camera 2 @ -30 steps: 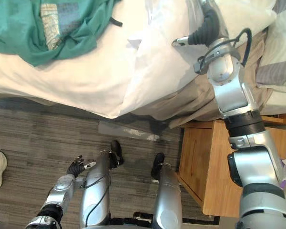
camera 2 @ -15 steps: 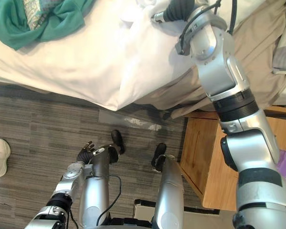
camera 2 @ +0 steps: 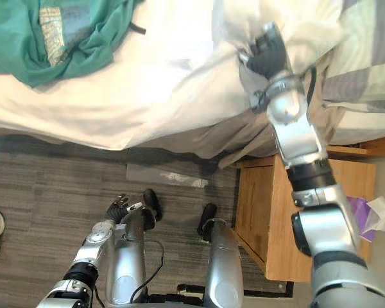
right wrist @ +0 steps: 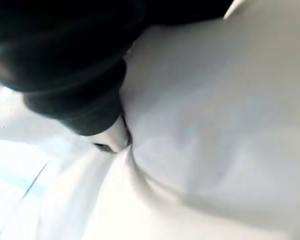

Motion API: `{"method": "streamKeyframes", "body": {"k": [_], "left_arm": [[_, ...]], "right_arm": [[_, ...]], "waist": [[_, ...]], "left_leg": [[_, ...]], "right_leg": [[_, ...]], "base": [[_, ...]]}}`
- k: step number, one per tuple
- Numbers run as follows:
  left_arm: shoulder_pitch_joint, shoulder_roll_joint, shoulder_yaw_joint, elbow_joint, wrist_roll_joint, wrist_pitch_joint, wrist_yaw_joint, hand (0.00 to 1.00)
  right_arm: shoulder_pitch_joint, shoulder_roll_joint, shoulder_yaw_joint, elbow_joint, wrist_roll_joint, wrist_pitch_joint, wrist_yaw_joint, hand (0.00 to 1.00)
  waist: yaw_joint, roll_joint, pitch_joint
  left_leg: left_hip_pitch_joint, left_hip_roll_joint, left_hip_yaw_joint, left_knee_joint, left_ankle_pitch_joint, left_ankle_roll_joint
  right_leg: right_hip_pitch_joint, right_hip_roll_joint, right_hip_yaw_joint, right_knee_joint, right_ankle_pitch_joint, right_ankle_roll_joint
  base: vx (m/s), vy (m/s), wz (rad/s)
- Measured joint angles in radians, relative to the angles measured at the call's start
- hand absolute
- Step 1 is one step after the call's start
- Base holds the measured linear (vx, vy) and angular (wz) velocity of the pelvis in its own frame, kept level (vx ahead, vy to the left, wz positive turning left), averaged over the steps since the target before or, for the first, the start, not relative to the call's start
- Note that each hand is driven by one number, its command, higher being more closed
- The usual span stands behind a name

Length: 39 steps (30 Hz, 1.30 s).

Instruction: Tidy the bed and pick cloth on bed and put in laundry

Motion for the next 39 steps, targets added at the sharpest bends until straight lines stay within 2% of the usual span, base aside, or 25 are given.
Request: {"method": "streamKeyframes", "body": {"k": [3, 4, 8, 10, 11, 13, 14, 15, 16, 17, 18, 21, 24, 25, 29, 30, 33, 36, 39], "left_arm": [[0.009, 0.028, 0.0, 0.02, 0.011, 0.018, 0.003, 0.0], [0.016, 0.038, 0.0, 0.036, 0.031, 0.027, 0.009, 0.0], [0.059, 0.044, -0.001, 0.037, 0.037, 0.036, 0.018, 0.0], [0.09, 0.041, -0.004, 0.04, 0.049, 0.043, 0.018, 0.0], [0.098, 0.04, -0.005, 0.043, 0.057, 0.043, 0.018, 0.0], [0.153, 0.028, -0.021, 0.044, 0.064, 0.038, 0.018, 0.0], [0.16, 0.021, -0.025, 0.044, 0.066, 0.034, 0.019, 0.0], [0.177, 0.018, -0.037, 0.049, 0.066, 0.022, 0.019, 0.0], [0.199, 0.006, -0.045, 0.059, 0.066, 0.012, 0.019, 0.0], [0.21, -0.005, -0.05, 0.074, 0.066, 0.004, 0.02, 0.0], [0.217, -0.011, -0.056, 0.081, 0.066, 0.004, 0.019, 0.0], [0.236, -0.023, -0.079, 0.118, 0.064, -0.002, 0.019, 0.0], [0.253, -0.035, -0.08, 0.136, 0.062, -0.006, 0.018, 0.0], [0.265, -0.041, -0.08, 0.136, 0.042, -0.016, 0.015, 0.0], [0.28, -0.043, -0.077, 0.174, 0.024, -0.026, -0.011, 0.0], [0.289, -0.043, -0.073, 0.184, 0.023, -0.026, -0.024, 0.0], [0.304, -0.042, -0.062, 0.194, 0.015, -0.023, -0.055, 0.0], [0.309, -0.039, -0.056, 0.195, 0.024, -0.014, -0.094, 0.0], [0.31, -0.024, -0.061, 0.195, 0.029, 0.014, -0.114, 0.0]], "right_arm": [[0.104, 0.036, -0.061, 0.016, 0.03, -0.02, -0.016, 1.0], [0.154, 0.067, -0.09, 0.02, 0.044, -0.035, -0.024, 0.0], [0.275, 0.153, -0.168, 0.019, 0.11, -0.085, -0.081, 0.0], [0.358, 0.241, -0.246, 0.014, 0.202, -0.129, -0.128, 0.0], [0.375, 0.259, -0.259, 0.012, 0.22, -0.137, -0.138, 0.0], [0.494, 0.356, -0.285, -0.023, 0.326, -0.201, -0.161, 0.0], [0.528, 0.381, -0.287, -0.032, 0.356, -0.216, -0.164, 0.0], [0.597, 0.446, -0.288, -0.043, 0.448, -0.26, -0.161, 0.0], [0.679, 0.513, -0.293, -0.041, 0.541, -0.298, -0.15, 0.0], [0.74, 0.548, -0.29, -0.04, 0.566, -0.313, -0.14, 0.0], [0.778, 0.564, -0.287, -0.037, 0.566, -0.323, -0.131, 0.0], [0.92, 0.587, -0.242, 0.037, 0.575, -0.35, -0.076, 0.0], [0.98, 0.588, -0.223, 0.152, 0.57, -0.349, -0.06, 0.0], [0.989, 0.587, -0.223, 0.236, 0.555, -0.347, -0.065, 0.0], [0.994, 0.585, -0.264, 0.379, 0.551, -0.348, -0.099, 0.0], [0.998, 0.583, -0.286, 0.403, 0.548, -0.351, -0.105, 1.0], [1.001, 0.565, -0.339, 0.409, 0.521, -0.369, -0.107, 1.0], [0.992, 0.536, -0.355, 0.353, 0.469, -0.387, -0.101, 1.0], [0.954, 0.508, -0.348, 0.236, 0.464, -0.387, -0.05, 1.0]], "waist": [[-0.008, -0.02, -0.017], [-0.011, -0.025, -0.02], [-0.014, -0.025, -0.021], [-0.014, -0.027, -0.021], [-0.014, -0.028, -0.021], [-0.028, -0.026, -0.025], [-0.034, -0.026, -0.027], [-0.052, -0.026, -0.037], [-0.065, -0.027, -0.065], [-0.071, -0.023, -0.088], [-0.075, -0.019, -0.101], [-0.121, 0.001, -0.133], [-0.122, 0.014, -0.176], [-0.123, 0.023, -0.188], [-0.122, 0.042, -0.22], [-0.122, 0.045, -0.225], [-0.122, 0.05, -0.252], [-0.12, 0.039, -0.268], [-0.119, 0.026, -0.28]], "left_leg": [[0.037, -0.003, 0.013, -0.043, 0.019, -0.005], [0.074, -0.013, 0.022, -0.07, 0.031, -0.006], [0.16, -0.03, 0.048, -0.132, 0.039, -0.01], [0.209, -0.044, 0.073, -0.179, 0.046, -0.018], [0.221, -0.047, 0.08, -0.187, 0.048, -0.019], [0.292, -0.062, 0.116, -0.227, 0.048, -0.02], [0.308, -0.067, 0.12, -0.236, 0.049, -0.021], [0.337, -0.077, 0.133, -0.258, 0.049, -0.022], [0.366, -0.09, 0.158, -0.287, 0.05, -0.024], [0.385, -0.1, 0.175, -0.304, 0.054, -0.024], [0.395, -0.107, 0.181, -0.311, 0.06, -0.017], [0.482, -0.131, 0.208, -0.362, 0.064, -0.02], [0.528, -0.143, 0.226, -0.413, 0.079, -0.03], [0.56, -0.15, 0.23, -0.446, 0.092, -0.037], [0.614, -0.161, 0.243, -0.516, 0.122, -0.049], [0.634, -0.163, 0.249, -0.536, 0.129, -0.053], [0.67, -0.174, 0.253, -0.593, 0.151, -0.061], [0.698, -0.183, 0.245, -0.628, 0.163, -0.068], [0.698, -0.188, 0.225, -0.628, 0.168, -0.06]], "right_leg": [[0.033, 0.017, 0.018, -0.055, 0.031, 0.002], [0.065, 0.018, 0.026, -0.085, 0.044, 0.006], [0.139, 0.024, 0.051, -0.153, 0.067, 0.012], [0.176, 0.025, 0.069, -0.199, 0.086, 0.018], [0.184, 0.026, 0.075, -0.206, 0.089, 0.019], [0.237, 0.025, 0.103, -0.246, 0.105, 0.028], [0.249, 0.023, 0.105, -0.254, 0.107, 0.029], [0.269, 0.018, 0.113, -0.267, 0.108, 0.032], [0.278, 0.014, 0.136, -0.279, 0.111, 0.037], [0.282, 0.01, 0.151, -0.288, 0.113, 0.041], [0.283, 0.008, 0.159, -0.29, 0.113, 0.041], [0.346, -0.002, 0.169, -0.313, 0.109, 0.048], [0.369, 0.0, 0.18, -0.327, 0.106, 0.053], [0.386, 0.002, 0.183, -0.333, 0.104, 0.054], [0.416, 0.01, 0.186, -0.348, 0.103, 0.053], [0.422, 0.012, 0.186, -0.356, 0.102, 0.052], [0.44, 0.013, 0.184, -0.362, 0.098, 0.052], [0.465, 0.013, 0.172, -0.377, 0.097, 0.052], [0.481, 0.012, 0.158, -0.388, 0.1, 0.055]], "base": [[0.03, 0.004, -0.15], [0.04, 0.009, -0.19], [-0.01, 0.013, -0.16], [-0.01, 0.013, -0.18], [0.01, 0.015, -0.29], [0.04, 0.026, -0.34], [0.05, 0.036, -0.25], [0.09, 0.039, -0.3], [0.1, 0.04, -0.43], [0.1, 0.039, -0.44], [0.11, 0.033, -0.3], [0.12, 0.021, -0.22], [0.06, -0.02, -0.19], [0.04, -0.03, -0.09], [0.0, -0.018, -0.1], [-0.01, -0.004, -0.14], [0.0, -0.004, -0.04], [-0.01, -0.001, 0.08], [0.0, 0.001, 0.16]]}}
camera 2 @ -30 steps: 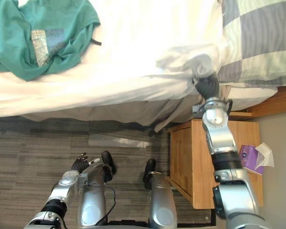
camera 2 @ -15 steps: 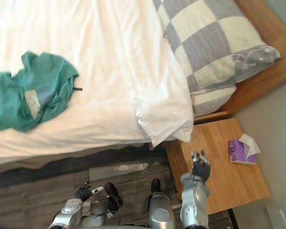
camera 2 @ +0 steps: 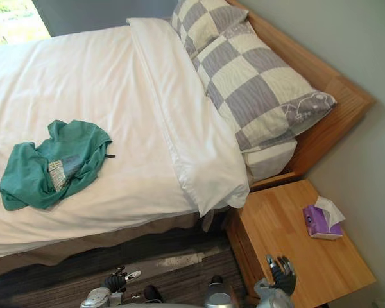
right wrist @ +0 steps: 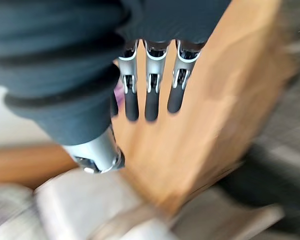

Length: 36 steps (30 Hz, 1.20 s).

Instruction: Tidy the bed and pick cloth on bed and put in laundry

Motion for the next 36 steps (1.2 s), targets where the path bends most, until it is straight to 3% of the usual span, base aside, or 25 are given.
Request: {"method": "streamKeyframes", "body": {"k": [4, 7, 10, 11, 14, 18, 24, 30, 36], "left_arm": [[0.0, 0.023, -0.015, 0.0, -0.002, 0.017, 0.003, 0.0], [-0.004, 0.038, -0.022, -0.003, -0.002, 0.033, 0.003, 0.0], [-0.058, 0.058, -0.031, -0.003, -0.017, 0.041, 0.007, 0.0], [-0.1, 0.057, -0.045, -0.005, -0.048, 0.044, 0.016, 0.0], [-0.137, 0.05, -0.049, -0.025, -0.095, 0.028, 0.016, 0.0], [-0.16, 0.046, -0.05, -0.028, -0.119, -0.015, 0.016, 0.0], [-0.215, 0.027, -0.049, -0.094, -0.147, -0.082, 0.041, 0.0], [-0.244, 0.011, -0.048, -0.145, -0.163, -0.126, 0.053, 0.0], [-0.287, 0.008, -0.049, -0.163, -0.243, -0.145, 0.067, 0.0]], "right_arm": [[-0.11, -0.035, 0.021, -0.1, 0.083, 0.049, 0.11, 1.0], [-0.221, -0.068, 0.021, -0.169, 0.15, 0.119, 0.138, 1.0], [-0.474, -0.158, 0.006, -0.201, 0.232, 0.183, 0.132, 1.0], [-0.626, -0.229, -0.026, -0.201, 0.28, 0.213, 0.129, 1.0], [-0.824, -0.335, -0.052, -0.205, 0.356, 0.24, 0.129, 1.0], [-0.847, -0.35, -0.03, -0.352, 0.425, 0.247, 0.14, 1.0], [-0.986, -0.353, 0.07, -0.606, 0.514, 0.233, 0.122, 1.0], [-1.058, -0.354, 0.107, -0.676, 0.582, 0.194, 0.062, 1.0], [-1.121, -0.353, 0.11, -0.683, 0.6, 0.159, 0.052, 1.0]], "waist": [[0.013, 0.002, -0.01], [0.018, 0.009, -0.003], [0.017, 0.024, 0.076], [0.018, 0.042, 0.138], [0.037, 0.079, 0.223], [0.071, 0.081, 0.237], [0.079, 0.07, 0.319], [0.107, 0.075, 0.33], [0.107, 0.084, 0.337]], "left_leg": [[-0.001, -0.005, -0.005, 0.0, 0.003, 0.004], [-0.031, -0.003, -0.02, 0.014, 0.004, 0.012], [-0.173, 0.026, -0.038, 0.133, -0.025, 0.033], [-0.247, 0.037, -0.052, 0.174, -0.028, 0.038], [-0.335, 0.046, -0.06, 0.187, -0.014, 0.045], [-0.426, 0.062, -0.071, 0.227, -0.006, 0.054], [-0.605, 0.101, -0.124, 0.383, -0.041, 0.049], [-0.758, 0.11, -0.139, 0.451, -0.042, 0.049], [-0.863, 0.1, -0.154, 0.467, -0.031, 0.056]], "right_leg": [[0.004, -0.003, 0.0, -0.005, 0.002, 0.002], [-0.014, -0.004, -0.004, 0.001, 0.006, 0.0], [-0.111, -0.007, -0.004, 0.035, 0.024, -0.01], [-0.167, -0.005, -0.007, 0.046, 0.036, -0.012], [-0.261, -0.003, -0.01, 0.081, 0.044, -0.016], [-0.368, -0.004, -0.016, 0.163, 0.017, -0.03], [-0.549, -0.034, -0.057, 0.369, -0.075, -0.057], [-0.725, -0.059, -0.066, 0.495, -0.122, -0.073], [-0.841, -0.09, -0.084, 0.561, -0.139, -0.079]], "base": [[0.0, 0.004, 0.04], [-0.01, 0.001, 0.16], [-0.08, 0.013, 0.18], [-0.13, 0.021, 0.2], [-0.15, 0.014, 0.16], [0.01, -0.039, 0.14], [-0.02, -0.075, 0.3], [-0.04, -0.062, 0.19], [0.0, -0.049, 0.19]]}}
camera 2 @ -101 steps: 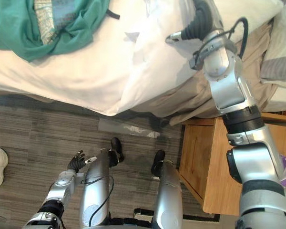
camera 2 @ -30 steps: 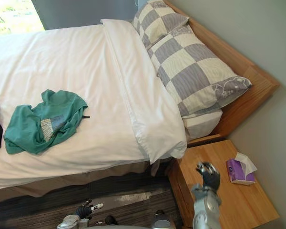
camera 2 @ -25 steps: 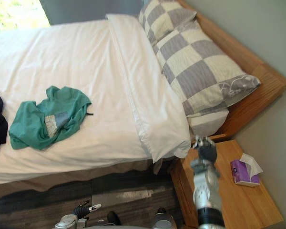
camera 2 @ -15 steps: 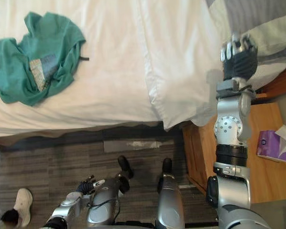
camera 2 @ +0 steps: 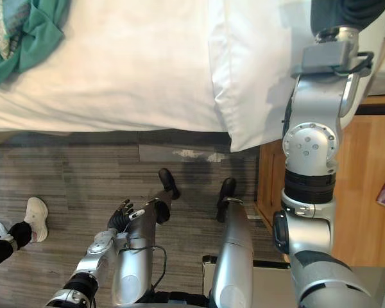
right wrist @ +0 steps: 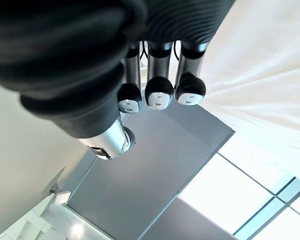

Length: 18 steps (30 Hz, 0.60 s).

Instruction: Tidy the bed and pick cloth on bed and put in laundry

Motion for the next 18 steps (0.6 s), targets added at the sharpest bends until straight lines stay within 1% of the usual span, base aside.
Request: {"method": "streamKeyframes", "body": {"k": [1, 2, 4, 6, 8, 9, 10, 11, 13, 14, 15, 16, 18], "left_arm": [[-0.012, -0.001, 0.0, -0.001, -0.008, 0.006, 0.007, 0.0], [-0.034, -0.006, 0.001, -0.004, -0.022, 0.024, 0.024, 0.0], [-0.055, -0.012, 0.005, -0.007, -0.042, 0.044, 0.047, 0.0], [-0.069, -0.035, 0.039, -0.008, -0.045, 0.061, 0.074, 0.0], [-0.072, -0.042, 0.046, -0.009, -0.045, 0.068, 0.086, 0.0], [-0.072, -0.047, 0.056, -0.009, -0.045, 0.069, 0.086, 0.0], [-0.072, -0.048, 0.06, -0.009, -0.045, 0.07, 0.086, 0.0], [-0.073, -0.054, 0.074, -0.006, -0.045, 0.071, 0.086, 0.0], [-0.08, -0.058, 0.084, 0.012, -0.045, 0.072, 0.088, 0.0], [-0.086, -0.062, 0.093, 0.022, -0.046, 0.073, 0.089, 0.0], [-0.089, -0.069, 0.113, 0.039, -0.047, 0.076, 0.09, 0.0], [-0.089, -0.071, 0.122, 0.042, -0.048, 0.087, 0.09, 0.0], [-0.09, -0.081, 0.125, 0.042, -0.063, 0.1, 0.088, 0.0]], "right_arm": [[-0.006, 0.001, 0.002, 0.0, -0.002, -0.001, 0.0, 1.0], [-0.019, 0.003, 0.011, 0.002, -0.002, -0.001, -0.001, 1.0], [-0.039, 0.005, 0.041, 0.026, -0.002, 0.002, 0.0, 1.0], [-0.044, 0.027, 0.058, 0.106, -0.002, 0.01, 0.01, 1.0], [-0.04, 0.043, 0.059, 0.191, 0.008, 0.01, 0.031, 1.0], [-0.032, 0.043, 0.048, 0.211, 0.034, 0.006, 0.065, 1.0], [-0.027, 0.045, 0.04, 0.214, 0.046, 0.006, 0.078, 1.0], [-0.01, 0.064, 0.004, 0.235, 0.079, 0.002, 0.116, 1.0], [0.009, 0.106, -0.037, 0.28, 0.105, 0.007, 0.177, 1.0], [0.015, 0.124, -0.044, 0.299, 0.106, 0.013, 0.201, 1.0], [0.027, 0.161, -0.05, 0.331, 0.106, 0.022, 0.241, 1.0], [0.046, 0.189, -0.05, 0.357, 0.103, 0.03, 0.271, 1.0], [0.108, 0.24, -0.049, 0.389, 0.085, 0.031, 0.325, 1.0]], "waist": [[0.0, 0.0, 0.0], [0.001, 0.001, 0.001], [0.002, -0.001, 0.002], [0.002, -0.001, 0.002], [0.0, -0.001, 0.002], [-0.001, -0.001, 0.002], [-0.002, -0.001, 0.002], [-0.005, -0.001, 0.002], [-0.009, -0.002, 0.002], [-0.012, -0.003, 0.003], [-0.019, -0.008, 0.001], [-0.028, -0.009, 0.001], [-0.041, -0.02, -0.004]], "left_leg": [[-0.014, -0.003, -0.004, 0.0, 0.004, 0.001], [-0.038, -0.006, -0.009, 0.001, 0.01, 0.003], [-0.063, -0.007, -0.009, 0.004, 0.013, 0.004], [-0.078, -0.008, -0.009, 0.004, 0.016, 0.006], [-0.079, -0.011, -0.006, 0.001, 0.017, 0.006], [-0.079, -0.013, -0.005, -0.001, 0.017, 0.006], [-0.079, -0.013, -0.005, -0.001, 0.017, 0.006], [-0.078, -0.014, -0.004, -0.002, 0.017, 0.006], [-0.061, -0.015, 0.005, -0.008, 0.017, 0.006], [-0.046, -0.015, 0.011, -0.014, 0.017, 0.006], [-0.02, -0.015, 0.023, -0.022, 0.016, 0.006], [0.006, -0.015, 0.03, -0.028, 0.012, 0.004], [0.048, -0.013, 0.049, -0.035, 0.003, 0.002]], "right_leg": [[-0.013, -0.005, -0.004, 0.007, -0.002, -0.002], [-0.039, -0.013, -0.015, 0.02, -0.004, -0.003], [-0.067, -0.019, -0.02, 0.031, -0.004, -0.004], [-0.083, -0.023, -0.024, 0.034, -0.004, -0.004], [-0.086, -0.027, -0.024, 0.033, -0.004, -0.004], [-0.086, -0.028, -0.024, 0.031, -0.003, -0.004], [-0.086, -0.029, -0.024, 0.03, -0.003, -0.004], [-0.084, -0.029, -0.024, 0.027, -0.003, -0.004], [-0.071, -0.03, -0.021, 0.02, -0.002, -0.004], [-0.06, -0.029, -0.02, 0.013, 0.0, -0.004], [-0.039, -0.023, -0.011, 0.0, 0.005, -0.003], [-0.015, -0.019, -0.004, -0.013, 0.009, 0.0], [0.023, -0.009, 0.011, -0.039, 0.02, 0.002]], "base": [[0.02, -0.068, 0.32], [0.01, -0.059, 0.26], [0.01, -0.053, 0.16], [0.03, -0.059, 0.07], [0.05, -0.066, 0.03], [0.06, -0.06, 0.01], [0.05, -0.046, 0.01], [0.04, -0.037, 0.0], [0.05, -0.046, -0.07], [0.06, -0.051, -0.23], [0.06, -0.042, -0.31], [0.05, -0.029, -0.37], [0.06, -0.019, -0.39]]}}
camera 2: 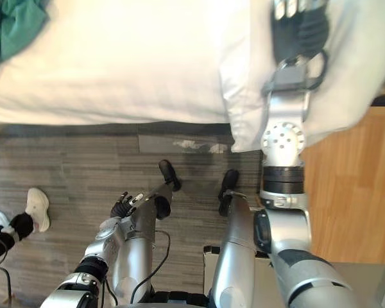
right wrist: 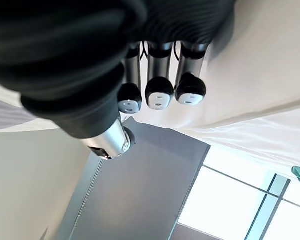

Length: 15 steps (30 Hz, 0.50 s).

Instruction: Tidy the bed and pick cloth on bed and put in laundry

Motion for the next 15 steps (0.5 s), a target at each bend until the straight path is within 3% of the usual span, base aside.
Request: {"method": "streamKeyframes", "body": {"k": [2, 3, 5, 8, 13, 14, 15], "left_arm": [[-0.012, -0.02, 0.02, 0.001, -0.013, 0.015, -0.001, 0.0], [-0.013, -0.026, 0.029, 0.0, -0.02, 0.022, -0.002, 0.0], [-0.016, -0.04, 0.035, 0.001, -0.022, 0.035, -0.005, 0.0], [-0.016, -0.07, 0.036, 0.021, -0.022, 0.038, -0.006, 0.0], [0.004, -0.075, 0.044, 0.05, -0.022, 0.036, -0.006, 0.0], [0.013, -0.074, 0.044, 0.05, -0.021, 0.032, -0.006, 0.0], [0.029, -0.072, 0.044, 0.05, -0.02, 0.029, -0.008, 0.0]], "right_arm": [[0.083, 0.051, 0.007, 0.008, -0.024, -0.002, 0.055, 1.0], [0.13, 0.08, 0.017, 0.028, -0.032, -0.006, 0.079, 1.0], [0.222, 0.116, 0.041, 0.1, -0.049, -0.01, 0.091, 1.0], [0.41, 0.143, 0.039, 0.358, -0.113, -0.014, 0.037, 1.0], [0.638, 0.153, 0.069, 0.469, -0.277, -0.014, 0.004, 1.0], [0.658, 0.152, 0.073, 0.47, -0.306, -0.019, 0.007, 0.0], [0.674, 0.152, 0.076, 0.471, -0.343, -0.027, 0.008, 0.0]], "waist": [[-0.021, -0.01, -0.004], [-0.027, -0.029, -0.013], [-0.042, -0.044, -0.019], [-0.045, -0.054, -0.025], [-0.06, -0.053, -0.024], [-0.061, -0.053, -0.025], [-0.062, -0.054, -0.025]], "left_leg": [[0.035, 0.003, 0.011, 0.004, -0.014, -0.001], [0.052, 0.011, 0.029, 0.009, -0.025, -0.002], [0.078, 0.03, 0.04, 0.041, -0.052, -0.003], [0.12, 0.037, 0.058, 0.07, -0.085, -0.006], [0.237, 0.055, 0.084, 0.108, -0.132, -0.007], [0.266, 0.055, 0.084, 0.105, -0.137, -0.009], [0.308, 0.055, 0.086, 0.104, -0.149, -0.011]], "right_leg": [[0.037, 0.008, 0.01, -0.022, 0.007, 0.003], [0.048, 0.018, 0.022, -0.033, 0.014, 0.005], [0.086, 0.033, 0.035, -0.052, 0.02, 0.007], [0.122, 0.038, 0.056, -0.055, 0.019, 0.009], [0.231, 0.047, 0.073, -0.05, 0.015, 0.013], [0.262, 0.048, 0.073, -0.056, 0.011, 0.016], [0.306, 0.045, 0.072, -0.059, 0.0, 0.02]], "base": [[0.06, -0.011, -0.39], [0.05, -0.011, -0.43], [0.07, -0.004, -0.44], [0.08, 0.002, -0.32], [0.07, -0.004, -0.32], [0.0, -0.001, -0.17], [-0.04, -0.018, -0.09]]}}
